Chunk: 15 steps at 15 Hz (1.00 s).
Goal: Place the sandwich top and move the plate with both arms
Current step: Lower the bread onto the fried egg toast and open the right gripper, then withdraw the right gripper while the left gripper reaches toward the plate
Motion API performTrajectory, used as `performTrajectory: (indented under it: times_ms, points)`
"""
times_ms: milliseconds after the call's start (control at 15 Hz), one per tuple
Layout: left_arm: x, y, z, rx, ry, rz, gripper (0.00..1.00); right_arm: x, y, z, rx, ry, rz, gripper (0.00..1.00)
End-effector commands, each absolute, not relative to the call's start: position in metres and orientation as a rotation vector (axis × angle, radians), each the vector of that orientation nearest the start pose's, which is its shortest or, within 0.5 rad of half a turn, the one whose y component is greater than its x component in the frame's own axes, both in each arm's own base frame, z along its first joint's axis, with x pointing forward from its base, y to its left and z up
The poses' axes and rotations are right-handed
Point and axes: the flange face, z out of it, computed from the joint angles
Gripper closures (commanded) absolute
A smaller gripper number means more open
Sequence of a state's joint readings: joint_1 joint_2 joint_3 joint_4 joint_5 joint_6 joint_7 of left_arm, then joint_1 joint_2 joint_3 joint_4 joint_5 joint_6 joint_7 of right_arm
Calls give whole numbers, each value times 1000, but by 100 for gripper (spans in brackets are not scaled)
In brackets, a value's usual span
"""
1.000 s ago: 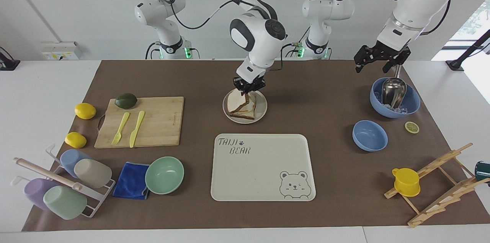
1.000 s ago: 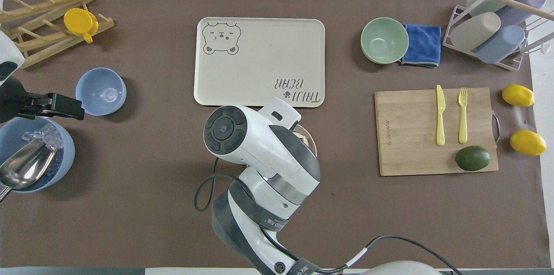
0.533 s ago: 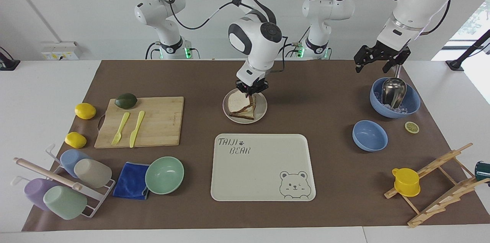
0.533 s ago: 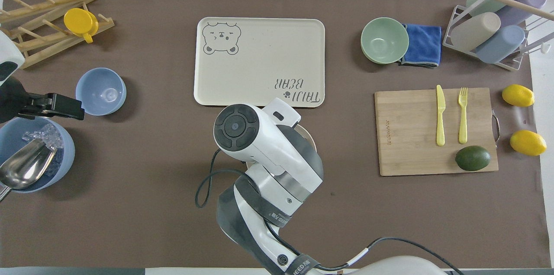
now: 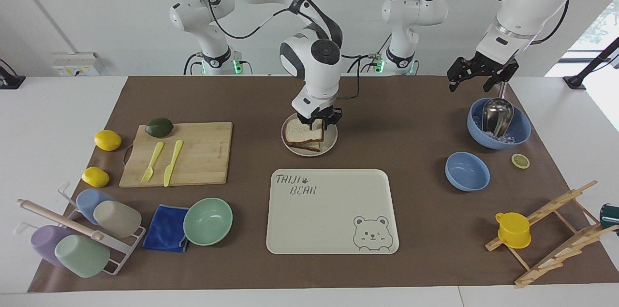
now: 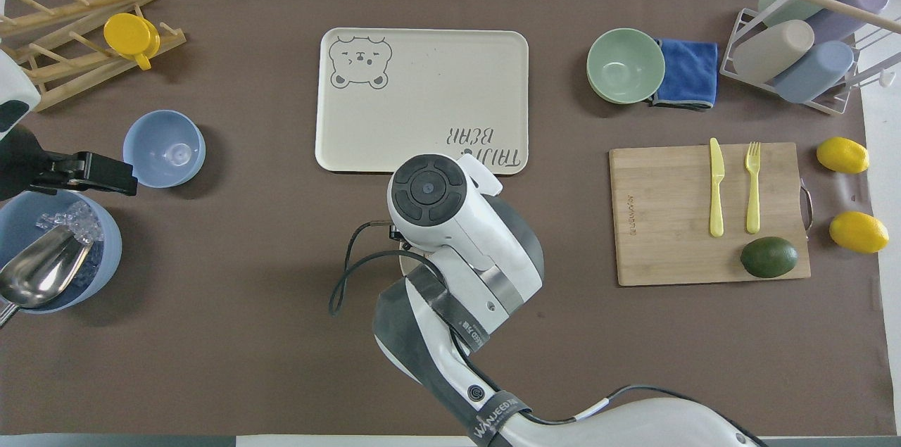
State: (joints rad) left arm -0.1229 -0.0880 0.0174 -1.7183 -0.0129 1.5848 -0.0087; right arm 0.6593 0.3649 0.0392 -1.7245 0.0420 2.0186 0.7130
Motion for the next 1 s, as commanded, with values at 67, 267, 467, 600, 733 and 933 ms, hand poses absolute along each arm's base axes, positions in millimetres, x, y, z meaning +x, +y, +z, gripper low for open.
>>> performTrajectory:
  times_ms: [67, 267, 467, 600, 733, 933]
  points:
    - [519, -52, 609, -3129, 156, 81, 0, 490, 418, 376, -3073, 113, 167, 38]
    - [519, -50, 609, -3130, 149, 84, 0, 511, 401, 399, -3045, 145, 135, 22]
    - [519, -50, 607, -3131, 145, 86, 0, 538, 346, 434, -3031, 145, 103, 0]
    - [518, -52, 605, -3132, 149, 84, 0, 554, 307, 458, -3021, 205, 65, 0]
    - [516, -56, 602, -3133, 164, 86, 0, 567, 262, 478, -3025, 259, 64, 0]
    - [507, -62, 587, -3160, 174, 78, 0, 570, 196, 514, -3039, 254, 114, 0]
